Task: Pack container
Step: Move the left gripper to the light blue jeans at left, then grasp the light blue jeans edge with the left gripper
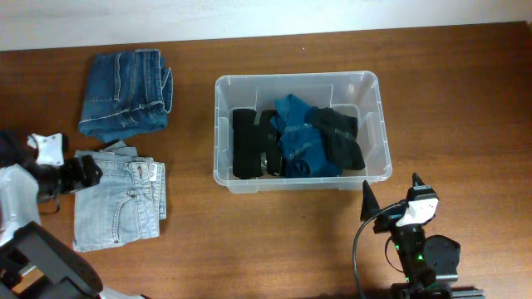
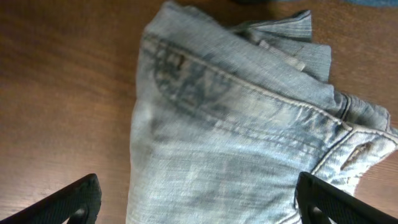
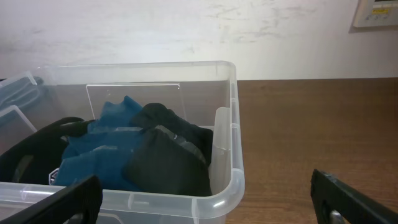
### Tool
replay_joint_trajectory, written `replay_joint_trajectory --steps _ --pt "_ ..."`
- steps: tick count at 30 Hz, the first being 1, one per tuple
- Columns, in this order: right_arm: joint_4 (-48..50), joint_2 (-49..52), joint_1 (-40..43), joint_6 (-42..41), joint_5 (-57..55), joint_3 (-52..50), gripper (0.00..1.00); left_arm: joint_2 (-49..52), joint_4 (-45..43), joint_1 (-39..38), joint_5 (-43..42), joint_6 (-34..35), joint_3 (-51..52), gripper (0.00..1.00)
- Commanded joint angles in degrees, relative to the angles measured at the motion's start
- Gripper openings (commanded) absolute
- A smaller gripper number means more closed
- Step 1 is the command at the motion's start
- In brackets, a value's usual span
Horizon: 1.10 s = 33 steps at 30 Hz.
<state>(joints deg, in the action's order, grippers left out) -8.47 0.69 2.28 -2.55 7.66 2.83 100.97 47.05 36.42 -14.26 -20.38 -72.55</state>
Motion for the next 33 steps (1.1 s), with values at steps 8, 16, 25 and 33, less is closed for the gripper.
replay_joint_trajectory --steps 8,16,25,33 --pt "0.07 -0.48 0.48 0.44 0.74 -0.42 0.98 4.87 2.99 6.01 -9.09 -5.05 -0.5 0.99" --pt "0.07 -0.48 0.48 0.44 0.74 -0.42 0.99 9.4 2.95 7.37 -10.01 -6.51 -0.5 0.99" --pt "0.07 -0.48 0.48 0.42 0.74 -0.42 0.98 13.49 3.56 9.92 -10.93 -6.54 0.11 0.99" --pt "0.07 -0.48 0.48 0.44 0.74 -0.42 0.98 17.07 2.12 10.6 -18.21 -6.54 2.56 0.99"
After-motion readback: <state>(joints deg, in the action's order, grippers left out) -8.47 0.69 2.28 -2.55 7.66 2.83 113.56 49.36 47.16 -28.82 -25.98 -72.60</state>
